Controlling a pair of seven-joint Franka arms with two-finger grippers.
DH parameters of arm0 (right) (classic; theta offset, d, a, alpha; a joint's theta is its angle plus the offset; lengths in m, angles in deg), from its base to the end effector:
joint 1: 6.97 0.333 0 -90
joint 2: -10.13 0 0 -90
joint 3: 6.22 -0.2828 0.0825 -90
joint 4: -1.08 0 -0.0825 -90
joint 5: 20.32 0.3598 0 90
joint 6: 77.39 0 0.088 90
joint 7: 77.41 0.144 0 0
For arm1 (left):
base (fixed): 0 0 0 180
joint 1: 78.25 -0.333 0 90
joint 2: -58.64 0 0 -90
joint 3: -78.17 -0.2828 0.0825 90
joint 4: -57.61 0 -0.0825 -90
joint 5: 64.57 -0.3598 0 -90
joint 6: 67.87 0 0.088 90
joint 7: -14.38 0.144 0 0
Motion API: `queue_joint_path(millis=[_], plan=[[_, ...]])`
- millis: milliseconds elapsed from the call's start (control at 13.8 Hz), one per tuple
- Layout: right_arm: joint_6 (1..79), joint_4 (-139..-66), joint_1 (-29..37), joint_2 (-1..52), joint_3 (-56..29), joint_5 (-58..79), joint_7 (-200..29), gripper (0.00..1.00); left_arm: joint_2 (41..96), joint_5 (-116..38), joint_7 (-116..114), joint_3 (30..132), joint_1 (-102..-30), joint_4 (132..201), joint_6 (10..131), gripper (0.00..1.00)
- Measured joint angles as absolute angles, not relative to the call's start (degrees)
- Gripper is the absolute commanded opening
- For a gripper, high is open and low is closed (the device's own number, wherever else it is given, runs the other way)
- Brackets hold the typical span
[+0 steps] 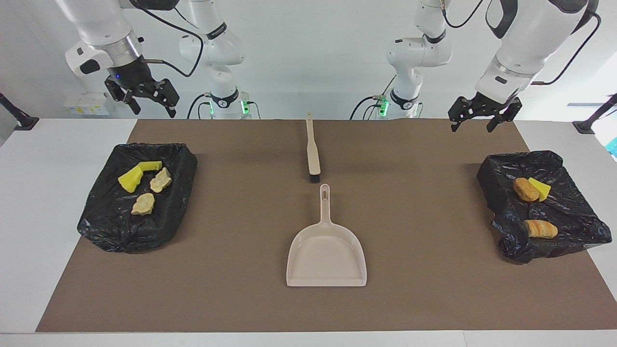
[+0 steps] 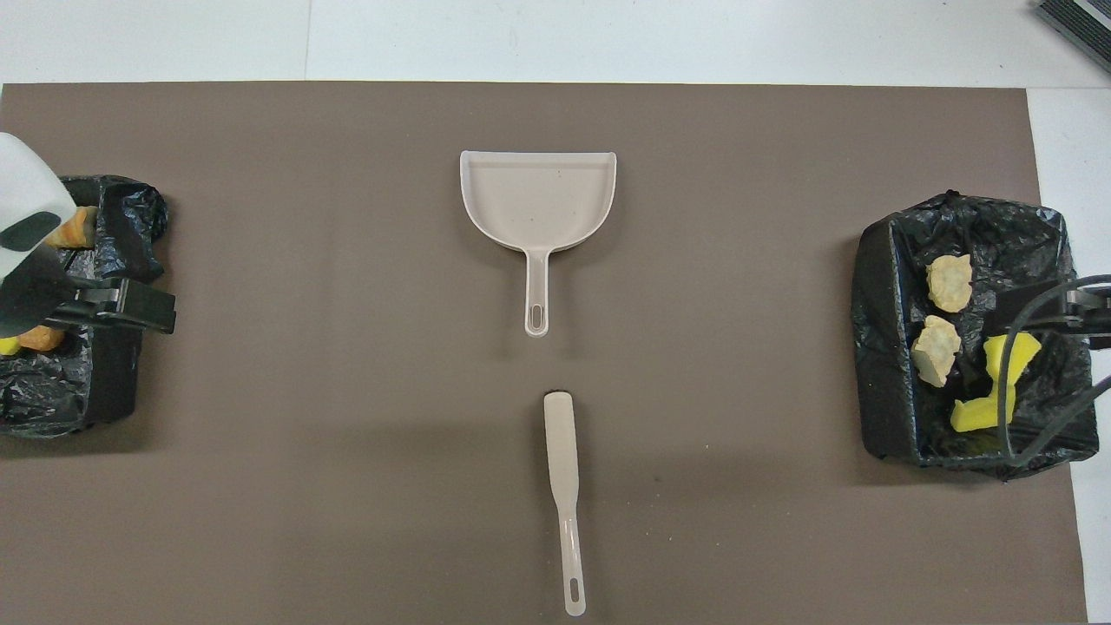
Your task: Sweep and dump trash in bin
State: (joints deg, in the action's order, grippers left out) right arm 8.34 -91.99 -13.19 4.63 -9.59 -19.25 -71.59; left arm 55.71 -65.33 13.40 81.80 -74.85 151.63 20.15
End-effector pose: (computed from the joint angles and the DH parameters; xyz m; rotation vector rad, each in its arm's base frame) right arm 0.4940 -0.0206 0.5733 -3.1201 0.2354 0.0510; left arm 0.5058 -0.0611 0.5467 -3.1160 0.1642 0.0818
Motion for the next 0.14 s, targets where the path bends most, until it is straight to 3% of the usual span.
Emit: queue_joint_path(millis=[145], plan=[[8.34, -91.99, -13.19, 4.63, -9.59, -19.25, -71.59, 1.00, 55.71, -65.33, 13.48, 81.83, -74.85, 151.63, 20.18, 1.00]])
